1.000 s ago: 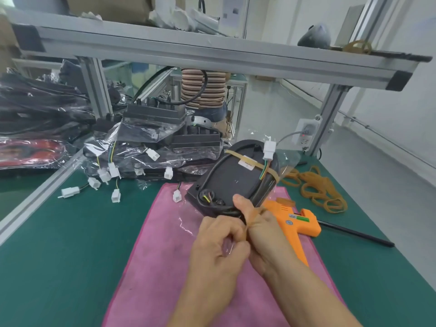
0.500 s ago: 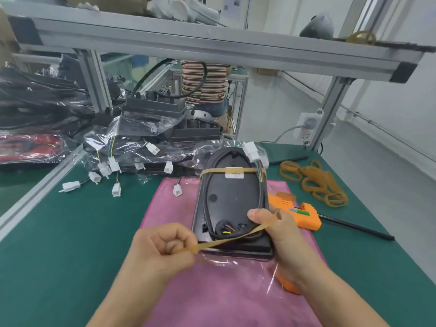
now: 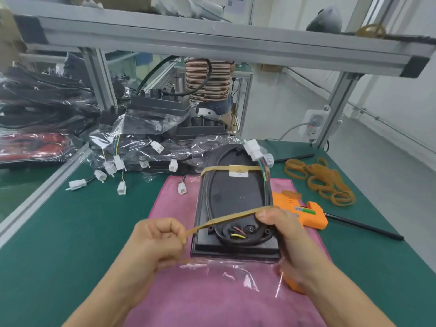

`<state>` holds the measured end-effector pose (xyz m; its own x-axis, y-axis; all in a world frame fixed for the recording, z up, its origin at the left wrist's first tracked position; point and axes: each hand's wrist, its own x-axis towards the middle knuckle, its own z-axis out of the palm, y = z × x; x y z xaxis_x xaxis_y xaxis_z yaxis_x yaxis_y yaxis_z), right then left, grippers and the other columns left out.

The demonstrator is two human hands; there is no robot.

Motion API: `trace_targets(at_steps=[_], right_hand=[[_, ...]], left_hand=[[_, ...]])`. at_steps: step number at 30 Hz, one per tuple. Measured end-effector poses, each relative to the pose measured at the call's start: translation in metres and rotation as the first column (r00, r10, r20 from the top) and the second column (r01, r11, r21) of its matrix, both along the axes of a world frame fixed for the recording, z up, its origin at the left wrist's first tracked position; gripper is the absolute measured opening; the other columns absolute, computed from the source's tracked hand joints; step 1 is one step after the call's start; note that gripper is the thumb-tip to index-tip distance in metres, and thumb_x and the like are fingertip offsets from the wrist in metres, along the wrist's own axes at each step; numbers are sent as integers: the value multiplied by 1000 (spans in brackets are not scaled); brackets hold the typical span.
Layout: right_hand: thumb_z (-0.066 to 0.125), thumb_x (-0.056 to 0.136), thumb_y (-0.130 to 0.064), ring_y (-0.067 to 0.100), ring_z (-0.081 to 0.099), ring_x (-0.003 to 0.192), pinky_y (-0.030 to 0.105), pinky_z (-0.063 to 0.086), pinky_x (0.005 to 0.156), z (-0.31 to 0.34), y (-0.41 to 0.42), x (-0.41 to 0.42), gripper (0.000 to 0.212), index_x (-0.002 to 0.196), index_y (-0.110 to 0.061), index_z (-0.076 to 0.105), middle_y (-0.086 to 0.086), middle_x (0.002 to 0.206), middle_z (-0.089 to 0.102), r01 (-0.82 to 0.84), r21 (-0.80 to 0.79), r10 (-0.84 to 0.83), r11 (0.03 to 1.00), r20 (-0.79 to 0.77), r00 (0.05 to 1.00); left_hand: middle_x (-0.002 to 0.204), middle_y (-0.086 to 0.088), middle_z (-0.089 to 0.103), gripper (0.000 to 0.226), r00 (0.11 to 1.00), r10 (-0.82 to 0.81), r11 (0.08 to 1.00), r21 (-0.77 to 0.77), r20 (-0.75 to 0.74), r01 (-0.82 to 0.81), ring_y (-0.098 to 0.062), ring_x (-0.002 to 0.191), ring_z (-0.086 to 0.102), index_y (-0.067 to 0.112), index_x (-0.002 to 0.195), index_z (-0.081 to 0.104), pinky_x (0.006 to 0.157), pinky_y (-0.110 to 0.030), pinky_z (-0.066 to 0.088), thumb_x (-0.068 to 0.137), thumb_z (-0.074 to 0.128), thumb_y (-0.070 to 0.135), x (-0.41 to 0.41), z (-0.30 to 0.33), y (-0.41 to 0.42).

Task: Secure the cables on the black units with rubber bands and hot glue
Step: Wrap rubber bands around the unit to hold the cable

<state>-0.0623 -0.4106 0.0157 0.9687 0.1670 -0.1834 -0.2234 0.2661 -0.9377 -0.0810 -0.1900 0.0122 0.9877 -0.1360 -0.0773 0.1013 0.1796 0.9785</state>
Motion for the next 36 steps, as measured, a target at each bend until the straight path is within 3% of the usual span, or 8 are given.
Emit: trace_targets(at_steps=[5,12,16,21,24,28,31,36], right_hand=[[72,45,-31,31,64,72,41,53,75,-1,-2,-6,26,67,-15,70,20,83,67,-79,64,84,995,-92,992],[70,52,-29,23,68,68,32,55,65,-1,4,-3,22,73,-24,77,12,83,72,-114,-38,111,993,-83,990],[72,47,-34,20,68,63,28,56,58,0,1,-4,22,67,-25,75,9,76,71,-126,-11,126,992,-28,992],[72,52,-36,22,69,72,31,56,65,-11,-1,-4,31,78,-18,73,10,81,71,-98,-40,99,994,43,994],[70,58,-37,22,69,78,35,56,72,-13,-4,-5,26,79,-21,74,9,85,71,-114,-39,117,993,101,988],[65,67,-41,23,59,88,49,47,91,-8,9,-3,40,86,-5,66,13,90,66,-109,-251,157,962,181,971],[66,72,-44,20,67,96,44,51,96,-7,15,-5,43,96,-8,69,13,102,73,-212,-300,255,930,110,961],[63,83,-55,12,65,51,20,52,48,14,-27,9,45,67,-14,73,6,65,71,-491,-330,488,806,-99,867]], left_hand=[[43,-1,36,18,982,-16,971,236,188,-30,-6,41,28,7,49,62,47,-7,33,55,63,-10,1,-6,9],[41,3,31,17,998,67,982,-176,-19,-69,-6,36,19,11,49,57,38,-15,18,41,58,-5,6,15,-7],[40,3,26,22,988,61,974,-207,-142,-90,-9,33,24,11,52,59,37,-14,19,45,59,-9,-5,-2,-12],[86,-9,75,18,964,192,936,-261,-186,-237,-20,69,73,9,66,73,50,-25,57,54,64,-1,-15,-18,4],[119,-6,69,33,917,337,890,-247,-211,-384,-23,99,70,8,94,69,64,-41,62,63,61,2,-14,-24,21],[117,-14,70,72,970,-59,937,-350,-235,-28,-32,102,69,16,122,64,67,-42,58,55,88,27,-17,-11,-16],[106,-23,71,70,975,4,952,-298,-221,-71,-37,87,72,7,122,61,61,-36,59,56,83,4,-15,-12,-30],[103,-31,69,52,980,0,953,-297,-198,-60,-38,76,72,1,116,63,60,-40,60,64,65,4,-12,-18,-3]])
